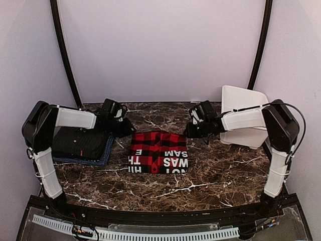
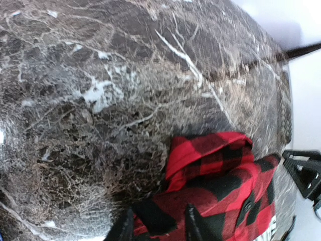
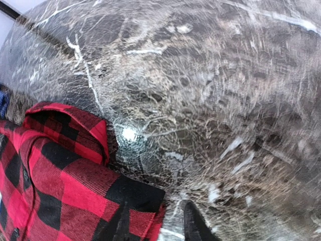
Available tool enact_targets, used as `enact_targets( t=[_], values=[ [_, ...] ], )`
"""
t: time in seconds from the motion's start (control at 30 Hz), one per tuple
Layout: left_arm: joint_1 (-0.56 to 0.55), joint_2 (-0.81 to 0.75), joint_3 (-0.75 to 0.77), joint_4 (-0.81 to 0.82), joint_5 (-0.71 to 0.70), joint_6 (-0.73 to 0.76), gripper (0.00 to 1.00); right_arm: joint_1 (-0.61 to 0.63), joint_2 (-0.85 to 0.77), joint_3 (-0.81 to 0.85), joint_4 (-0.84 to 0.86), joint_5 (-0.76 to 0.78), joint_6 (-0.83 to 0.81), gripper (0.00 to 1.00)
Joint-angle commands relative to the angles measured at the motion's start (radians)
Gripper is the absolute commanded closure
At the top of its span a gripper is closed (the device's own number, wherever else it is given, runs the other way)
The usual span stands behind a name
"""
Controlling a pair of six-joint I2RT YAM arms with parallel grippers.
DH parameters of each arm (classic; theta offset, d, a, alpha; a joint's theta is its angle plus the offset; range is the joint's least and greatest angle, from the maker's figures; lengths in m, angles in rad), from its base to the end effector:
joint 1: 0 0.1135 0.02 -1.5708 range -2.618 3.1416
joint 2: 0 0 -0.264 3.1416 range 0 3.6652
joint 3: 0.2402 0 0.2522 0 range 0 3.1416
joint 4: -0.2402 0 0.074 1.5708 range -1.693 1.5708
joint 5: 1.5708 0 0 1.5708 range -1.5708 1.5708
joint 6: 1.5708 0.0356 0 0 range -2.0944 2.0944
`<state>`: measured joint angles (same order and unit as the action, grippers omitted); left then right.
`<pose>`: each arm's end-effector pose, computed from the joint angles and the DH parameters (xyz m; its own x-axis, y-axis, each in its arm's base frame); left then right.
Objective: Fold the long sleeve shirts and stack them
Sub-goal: Fold the 2/3-rectangle-folded shirt at the center of the board, then smooth out the square-folded shirt at the center of the board.
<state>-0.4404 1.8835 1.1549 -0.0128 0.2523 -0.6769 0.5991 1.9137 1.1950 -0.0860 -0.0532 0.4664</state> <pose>0.3616 -0.1802 0.1731 -0.8391 -0.2751 -0.4693 0.0690 0.8020 -0.5934 0.3364 0.2320 0.1671 -0.7985 -0.0015 -0.6020 -0.2625 0.9008 0.3460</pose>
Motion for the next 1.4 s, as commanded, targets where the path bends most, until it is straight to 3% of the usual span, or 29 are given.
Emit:
enact_targets(
  t=[0.0,0.17,0.53,1.0,1.37],
  values=[
    [0.008,-0.055,0.079,-0.118,-0.077,0.057,0.57,0.022,-0.074,0.070,-0.091,0.094,-0.051,0.59],
    [-0.005,-0.160,0.067,-0.193,-0.120,0.070,0.51,0.095,-0.142,0.086,-0.165,0.104,-0.067,0.57],
    [-0.116,-0.346,-0.113,-0.183,-0.012,0.006,0.57,0.280,-0.019,0.211,-0.200,0.059,-0.024,0.60],
    [-0.190,-0.344,-0.205,-0.116,0.067,-0.044,0.63,0.246,0.290,0.550,-0.321,0.158,-0.064,0.65],
    [-0.224,-0.311,-0.209,-0.085,0.108,-0.028,0.64,0.174,0.511,0.764,-0.382,0.068,-0.104,0.65]
  ],
)
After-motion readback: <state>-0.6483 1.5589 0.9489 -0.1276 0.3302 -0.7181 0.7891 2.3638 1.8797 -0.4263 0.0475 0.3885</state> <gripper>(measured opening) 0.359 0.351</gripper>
